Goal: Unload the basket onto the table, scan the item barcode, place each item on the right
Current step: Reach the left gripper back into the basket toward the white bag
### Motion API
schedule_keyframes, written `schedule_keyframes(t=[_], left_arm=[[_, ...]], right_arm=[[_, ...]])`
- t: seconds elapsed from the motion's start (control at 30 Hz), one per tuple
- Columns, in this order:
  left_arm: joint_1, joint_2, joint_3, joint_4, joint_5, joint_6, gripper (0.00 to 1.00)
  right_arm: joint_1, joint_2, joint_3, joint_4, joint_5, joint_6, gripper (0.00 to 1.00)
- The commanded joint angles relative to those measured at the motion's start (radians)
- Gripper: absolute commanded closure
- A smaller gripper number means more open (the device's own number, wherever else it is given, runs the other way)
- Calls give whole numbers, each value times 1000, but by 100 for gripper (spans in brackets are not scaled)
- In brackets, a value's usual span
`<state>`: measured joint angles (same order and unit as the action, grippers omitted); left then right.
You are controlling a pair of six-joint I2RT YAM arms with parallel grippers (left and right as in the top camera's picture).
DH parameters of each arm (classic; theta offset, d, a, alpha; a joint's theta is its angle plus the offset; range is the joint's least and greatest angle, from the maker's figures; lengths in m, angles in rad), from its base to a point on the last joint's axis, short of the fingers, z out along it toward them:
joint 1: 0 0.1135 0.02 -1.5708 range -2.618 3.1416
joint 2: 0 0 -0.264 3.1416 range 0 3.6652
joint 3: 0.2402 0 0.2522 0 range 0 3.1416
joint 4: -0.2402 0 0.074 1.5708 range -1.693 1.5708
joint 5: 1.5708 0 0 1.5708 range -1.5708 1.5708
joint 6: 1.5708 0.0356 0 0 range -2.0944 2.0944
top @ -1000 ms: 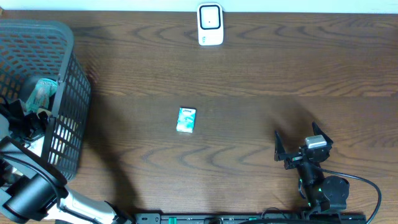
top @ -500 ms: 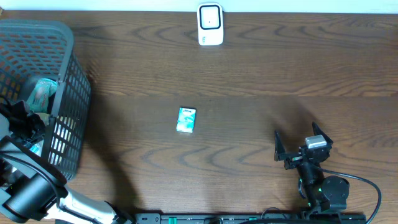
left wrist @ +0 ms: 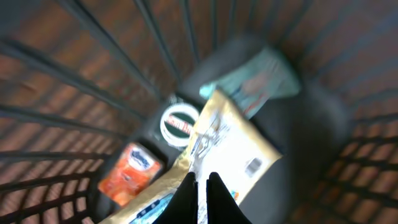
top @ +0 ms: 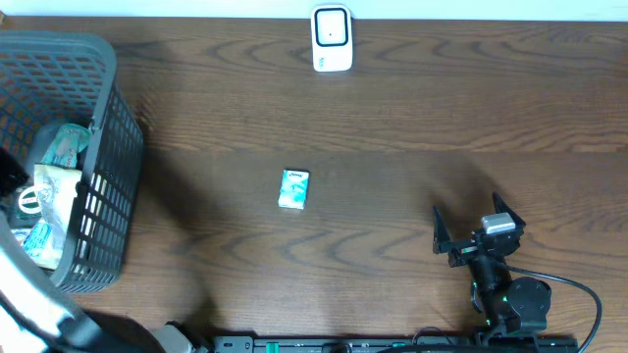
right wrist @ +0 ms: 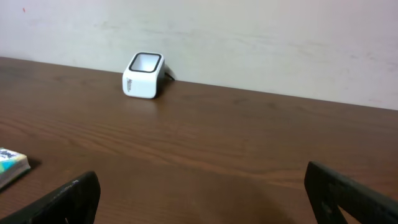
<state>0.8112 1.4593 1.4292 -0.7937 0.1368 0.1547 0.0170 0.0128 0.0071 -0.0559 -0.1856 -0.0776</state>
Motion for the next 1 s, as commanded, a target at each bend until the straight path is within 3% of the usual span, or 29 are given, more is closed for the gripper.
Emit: schedule_keyframes(t=[0.0, 0.07, 0.17, 0.23, 0.53, 0.77, 0.97], left_arm=[[-25, -25, 7, -8, 10, -34, 93], [-29, -21, -5, -19, 8, 2, 92], [-25, 3, -45, -31, -63, 35, 59], [-24, 29, -77, -30, -134, 36, 52], [-24, 112, -167, -1, -160, 191, 43], [-24, 116, -167, 14, -161, 286, 16], [-10, 117, -167, 12, -216, 305, 13]], right_arm=[[-10, -2, -2, -4, 0, 5, 1], [-10, -2, -2, -4, 0, 5, 1], [-10, -2, -2, -4, 0, 5, 1], [-10, -2, -2, -4, 0, 5, 1], [-10, -2, -2, -5, 0, 5, 1], [-10, -2, -2, -5, 0, 5, 1], [-10, -2, -2, -4, 0, 5, 1]])
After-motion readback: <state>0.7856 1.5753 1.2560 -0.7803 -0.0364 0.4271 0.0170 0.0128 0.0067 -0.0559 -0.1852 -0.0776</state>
